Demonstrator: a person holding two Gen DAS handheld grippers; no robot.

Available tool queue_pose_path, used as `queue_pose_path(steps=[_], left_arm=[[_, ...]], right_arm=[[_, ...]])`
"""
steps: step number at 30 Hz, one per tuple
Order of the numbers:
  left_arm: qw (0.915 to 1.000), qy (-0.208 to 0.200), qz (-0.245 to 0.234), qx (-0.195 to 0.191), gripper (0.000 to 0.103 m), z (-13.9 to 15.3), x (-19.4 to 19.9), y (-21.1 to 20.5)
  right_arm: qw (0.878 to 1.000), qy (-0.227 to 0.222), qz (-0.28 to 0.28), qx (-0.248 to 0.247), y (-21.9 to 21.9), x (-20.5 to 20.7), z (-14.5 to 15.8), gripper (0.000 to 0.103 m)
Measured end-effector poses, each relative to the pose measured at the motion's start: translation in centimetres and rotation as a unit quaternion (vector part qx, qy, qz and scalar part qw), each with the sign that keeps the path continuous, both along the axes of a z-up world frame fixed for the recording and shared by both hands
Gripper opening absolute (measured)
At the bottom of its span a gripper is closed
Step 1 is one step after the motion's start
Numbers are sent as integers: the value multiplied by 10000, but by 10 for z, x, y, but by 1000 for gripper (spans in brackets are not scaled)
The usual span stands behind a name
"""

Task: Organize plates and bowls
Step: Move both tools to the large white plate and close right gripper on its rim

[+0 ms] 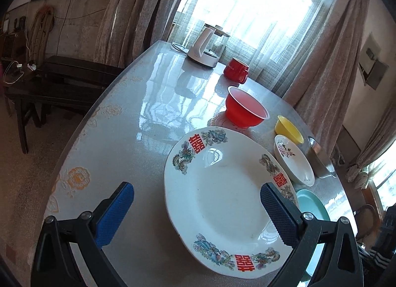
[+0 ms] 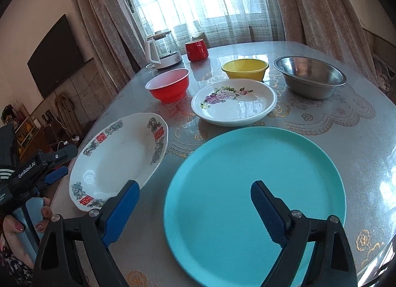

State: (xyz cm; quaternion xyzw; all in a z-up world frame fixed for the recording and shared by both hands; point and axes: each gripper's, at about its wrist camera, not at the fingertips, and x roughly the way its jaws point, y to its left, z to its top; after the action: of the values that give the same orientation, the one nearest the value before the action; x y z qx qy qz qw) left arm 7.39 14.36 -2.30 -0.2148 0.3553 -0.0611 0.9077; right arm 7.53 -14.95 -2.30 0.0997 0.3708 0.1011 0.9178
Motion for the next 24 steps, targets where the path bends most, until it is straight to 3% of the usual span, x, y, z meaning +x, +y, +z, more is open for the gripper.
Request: queue_pose_path(steps=[11, 17, 20, 24], left_arm=[[9962, -10, -102, -864, 103, -14, 15, 11], [9954, -205, -203, -914, 102, -19, 15, 9], [9962, -399, -295, -712, 100, -16, 13, 3], [9944, -547, -386, -822, 95, -13, 13, 2]], right_arm=[[9982, -175, 538, 217, 42, 45, -4, 91], [9977, -88, 675, 74, 58, 60, -15, 84], [9977, -50, 668, 72, 58, 64, -19, 81], [9976, 100, 651, 190, 54, 70, -26, 73]])
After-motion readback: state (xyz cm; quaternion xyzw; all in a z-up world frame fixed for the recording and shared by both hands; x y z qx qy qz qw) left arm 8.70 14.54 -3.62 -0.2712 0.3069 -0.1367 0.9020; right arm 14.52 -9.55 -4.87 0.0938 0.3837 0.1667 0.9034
